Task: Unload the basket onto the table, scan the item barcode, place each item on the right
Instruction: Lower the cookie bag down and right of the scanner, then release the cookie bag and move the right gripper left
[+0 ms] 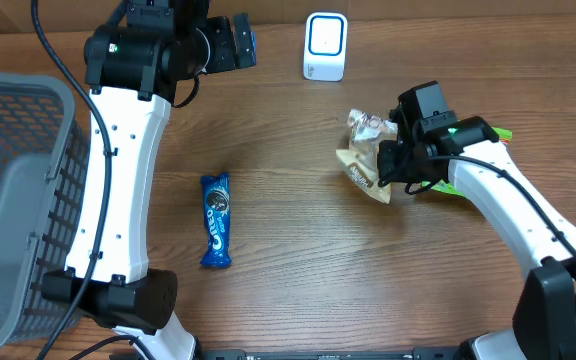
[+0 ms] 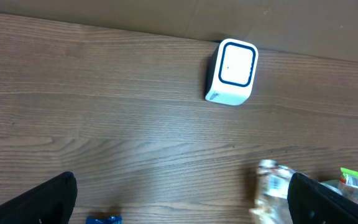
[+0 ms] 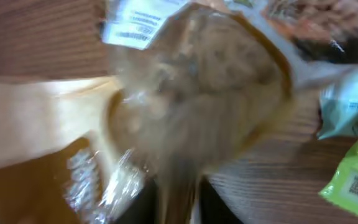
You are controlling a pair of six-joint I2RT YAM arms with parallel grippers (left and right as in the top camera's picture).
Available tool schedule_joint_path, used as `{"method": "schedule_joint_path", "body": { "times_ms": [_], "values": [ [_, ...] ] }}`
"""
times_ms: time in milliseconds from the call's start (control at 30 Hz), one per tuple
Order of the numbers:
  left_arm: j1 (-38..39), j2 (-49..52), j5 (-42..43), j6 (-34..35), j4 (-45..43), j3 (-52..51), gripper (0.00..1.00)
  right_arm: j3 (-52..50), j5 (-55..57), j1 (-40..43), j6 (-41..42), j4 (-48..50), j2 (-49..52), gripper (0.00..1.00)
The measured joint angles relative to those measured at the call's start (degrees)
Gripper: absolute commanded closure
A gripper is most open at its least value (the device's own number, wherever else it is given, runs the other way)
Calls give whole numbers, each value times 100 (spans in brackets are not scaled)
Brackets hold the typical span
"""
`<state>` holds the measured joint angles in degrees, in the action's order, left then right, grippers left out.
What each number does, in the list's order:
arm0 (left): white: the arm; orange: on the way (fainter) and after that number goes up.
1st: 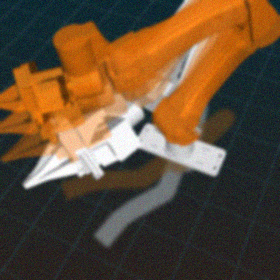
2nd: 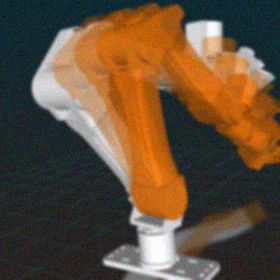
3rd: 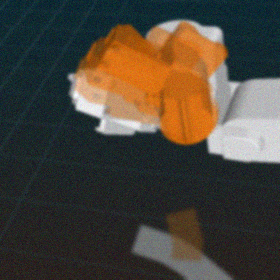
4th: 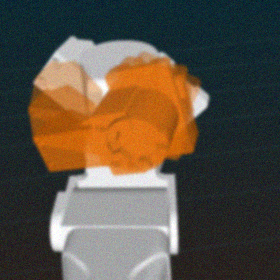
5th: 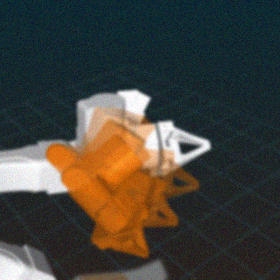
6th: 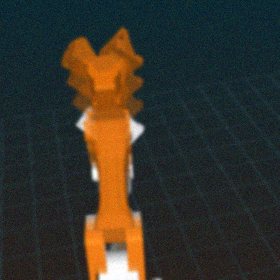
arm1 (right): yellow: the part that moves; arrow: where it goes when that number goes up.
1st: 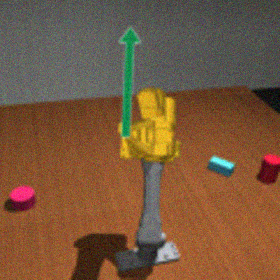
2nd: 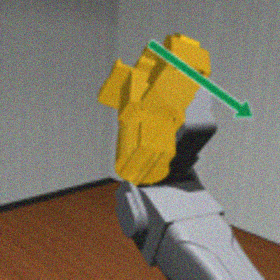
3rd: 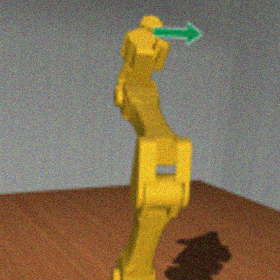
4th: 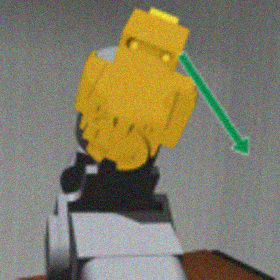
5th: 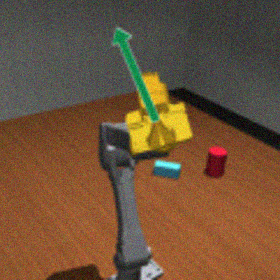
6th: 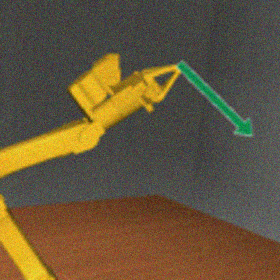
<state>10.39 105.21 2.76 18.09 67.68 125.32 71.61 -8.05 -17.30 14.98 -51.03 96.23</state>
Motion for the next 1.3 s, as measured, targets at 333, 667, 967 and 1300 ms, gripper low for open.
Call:
{"method": "schedule_joint_path", "body": {
  "times_ms": [333, 667, 967, 1300],
  "values": [
    [0, 0, 0, 0, 0, 0, 0, 0, -4, 2, 2, 2, 393, 32],
    [2, 0, 0, 0, 0, 0, 0, 457, -466, 2, -192, -61, 393, 30],
    [0, 0, -2, 0, -2, 0, 0, 533, -719, 2, -262, 15, 393, 28],
    [0, 0, 0, 0, 0, 0, 0, 533, -1051, -7, -243, 247, 393, 28]
  ]
}}
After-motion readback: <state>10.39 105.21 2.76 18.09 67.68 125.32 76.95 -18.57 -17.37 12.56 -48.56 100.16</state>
